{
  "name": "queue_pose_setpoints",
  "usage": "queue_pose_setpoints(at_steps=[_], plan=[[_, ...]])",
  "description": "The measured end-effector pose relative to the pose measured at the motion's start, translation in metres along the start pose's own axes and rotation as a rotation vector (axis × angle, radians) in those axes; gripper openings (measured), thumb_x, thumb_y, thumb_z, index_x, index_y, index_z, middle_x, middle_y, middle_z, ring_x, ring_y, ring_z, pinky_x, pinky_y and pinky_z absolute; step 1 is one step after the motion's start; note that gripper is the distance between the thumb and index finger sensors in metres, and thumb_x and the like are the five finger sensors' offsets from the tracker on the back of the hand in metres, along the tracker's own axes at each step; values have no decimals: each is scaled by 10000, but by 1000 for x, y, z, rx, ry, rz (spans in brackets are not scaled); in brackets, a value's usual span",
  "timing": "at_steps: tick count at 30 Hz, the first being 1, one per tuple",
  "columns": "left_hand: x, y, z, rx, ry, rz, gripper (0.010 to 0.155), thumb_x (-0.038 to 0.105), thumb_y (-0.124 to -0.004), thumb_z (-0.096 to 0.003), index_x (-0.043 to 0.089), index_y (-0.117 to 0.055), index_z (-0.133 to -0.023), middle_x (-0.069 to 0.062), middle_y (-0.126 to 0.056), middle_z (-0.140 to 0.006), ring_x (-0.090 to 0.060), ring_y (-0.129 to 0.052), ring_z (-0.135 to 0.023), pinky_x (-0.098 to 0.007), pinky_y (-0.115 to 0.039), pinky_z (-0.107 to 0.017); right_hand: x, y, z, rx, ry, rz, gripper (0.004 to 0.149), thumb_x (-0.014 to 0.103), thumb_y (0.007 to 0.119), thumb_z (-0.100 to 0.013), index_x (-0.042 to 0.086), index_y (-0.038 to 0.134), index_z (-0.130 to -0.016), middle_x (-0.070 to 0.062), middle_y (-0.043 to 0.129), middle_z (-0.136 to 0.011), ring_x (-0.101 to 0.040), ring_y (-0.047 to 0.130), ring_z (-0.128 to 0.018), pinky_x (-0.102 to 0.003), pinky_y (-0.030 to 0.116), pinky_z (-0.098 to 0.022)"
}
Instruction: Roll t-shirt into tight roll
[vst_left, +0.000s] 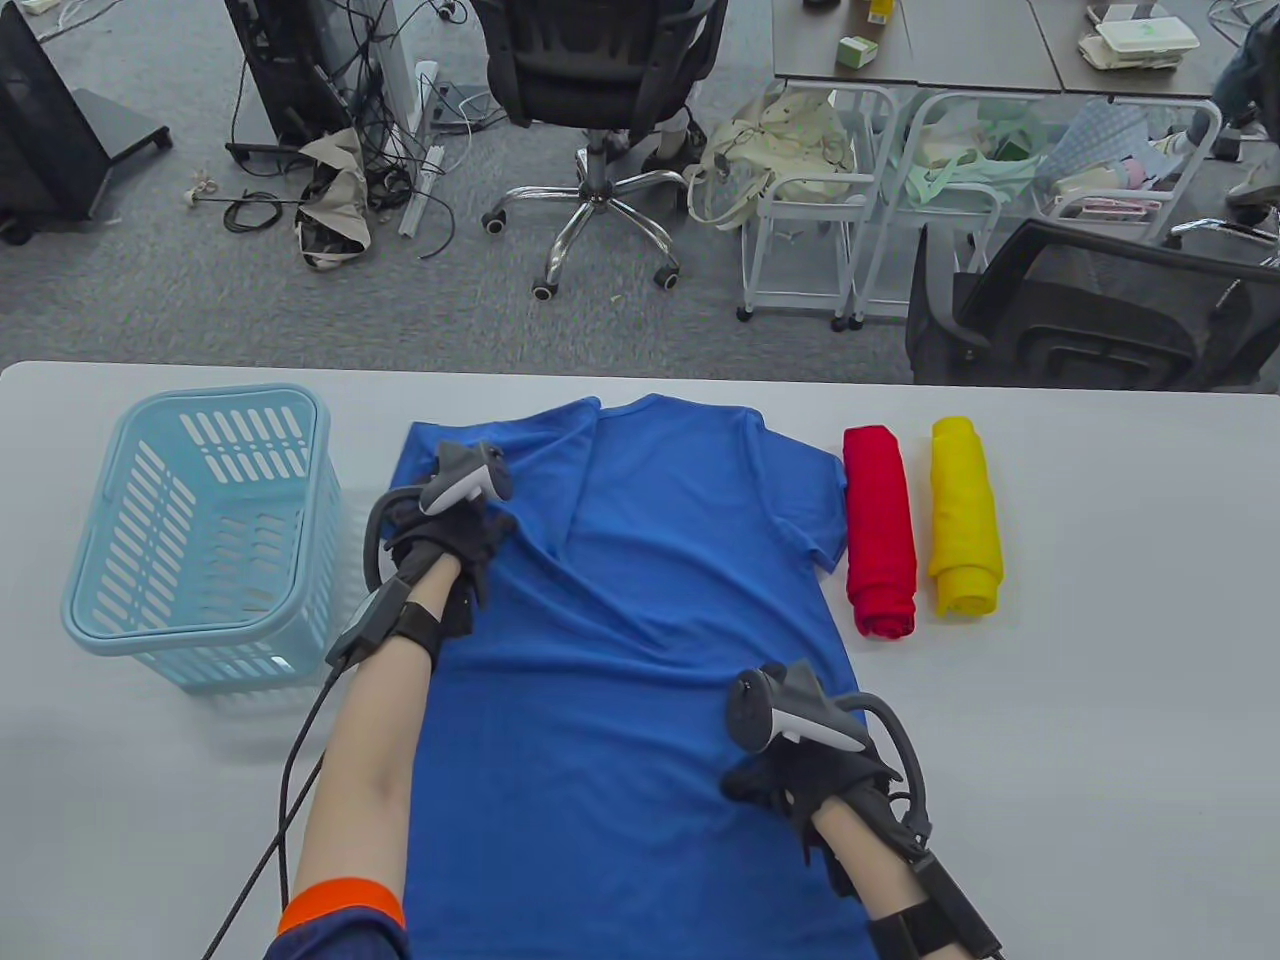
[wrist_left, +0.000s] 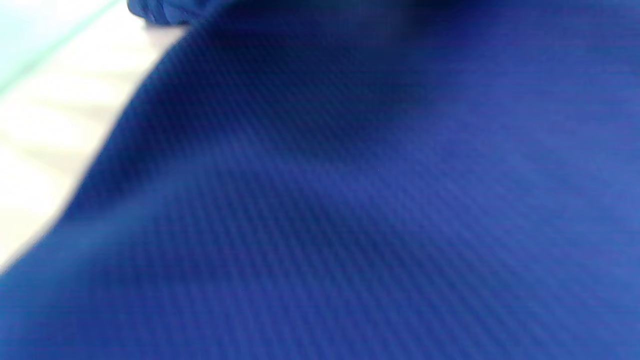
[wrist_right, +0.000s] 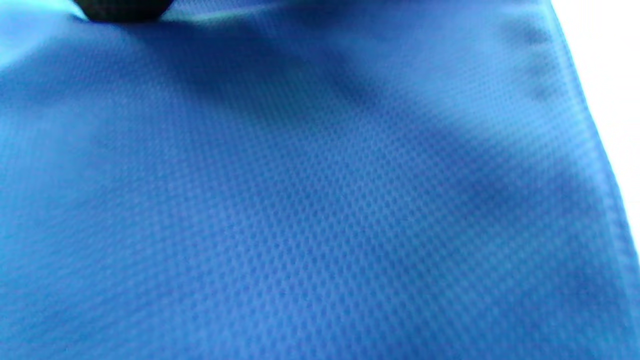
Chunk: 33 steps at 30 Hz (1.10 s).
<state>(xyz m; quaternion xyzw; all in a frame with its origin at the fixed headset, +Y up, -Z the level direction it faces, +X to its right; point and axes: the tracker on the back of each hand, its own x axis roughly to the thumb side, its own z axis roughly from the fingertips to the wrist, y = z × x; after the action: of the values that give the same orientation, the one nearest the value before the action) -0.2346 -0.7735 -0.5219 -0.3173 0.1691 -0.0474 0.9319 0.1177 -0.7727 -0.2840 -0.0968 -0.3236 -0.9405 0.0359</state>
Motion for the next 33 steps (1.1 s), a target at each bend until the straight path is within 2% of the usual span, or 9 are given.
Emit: queue_pose_setpoints(at_steps=[3,5,7,11,16,19,24,28,33], plan=[[-3,4,-2,53,88,-44,813,645,-270,-511,216,65,-1115,-182,-30,-1227,-441,-178,-1152,-597,-388,-841,1,-1,-1,0,2,-2,919,610,637,-515,226,64,-1121,-157,6,-1156,-475,95,-1072,-593,338,-748],[3,3,0,85,13,-57,807,642,-262,-511,226,91,-1105,-143,24,-1222,-431,-120,-1150,-604,-354,-846,1,-1,-1,1,3,-4,919,613,631,-515,222,60,-1120,-158,11,-1154,-479,91,-1069,-594,332,-749],[12,-2,-1,54,-77,-83,763,651,-262,-497,333,82,-1099,-48,-29,-1255,-378,-141,-1179,-606,-343,-850,1,-1,0,2,2,-7,916,614,627,-517,223,58,-1119,-157,4,-1153,-477,82,-1068,-594,323,-749],[12,0,-7,23,8,-43,776,641,-229,-474,293,65,-1102,-124,-9,-1225,-414,-151,-1162,-610,-357,-841,2,1,0,7,1,-20,923,623,607,-521,222,30,-1117,-160,-35,-1147,-479,52,-1062,-599,292,-748],[19,1,28,88,-119,-39,787,631,-268,-485,258,59,-1096,-140,20,-1204,-436,-128,-1138,-614,-349,-830,2,2,-2,7,-7,-19,927,637,574,-525,214,-4,-1114,-171,-56,-1138,-487,25,-1053,-597,262,-749],[23,-16,69,154,-258,-115,791,641,-295,-486,271,27,-1106,-132,-11,-1214,-430,-158,-1141,-608,-372,-827,3,1,-3,7,-10,-21,923,639,566,-529,213,-8,-1112,-173,-66,-1136,-488,18,-1050,-600,253,-747],[22,-70,121,76,-436,-175,786,648,-312,-477,276,-45,-1116,-129,-64,-1215,-432,-206,-1135,-610,-396,-821,4,1,-3,2,-8,-15,918,640,553,-533,207,-10,-1114,-178,-70,-1137,-495,20,-1050,-603,253,-747],[5,-106,121,24,-381,-392,798,663,-187,-427,257,154,-1023,-110,128,-1132,-411,-42,-1103,-614,-277,-823,8,2,-2,-1,-12,-3,905,637,542,-540,202,-6,-1115,-181,-60,-1138,-501,31,-1050,-604,262,-746],[-19,-105,127,17,-340,-219,798,648,-254,-456,258,109,-1050,-125,110,-1145,-430,-27,-1095,-618,-271,-820,22,-8,6,-20,-116,-14,847,614,527,-551,175,134,-1160,-216,80,-1172,-534,161,-1061,-594,362,-746]])
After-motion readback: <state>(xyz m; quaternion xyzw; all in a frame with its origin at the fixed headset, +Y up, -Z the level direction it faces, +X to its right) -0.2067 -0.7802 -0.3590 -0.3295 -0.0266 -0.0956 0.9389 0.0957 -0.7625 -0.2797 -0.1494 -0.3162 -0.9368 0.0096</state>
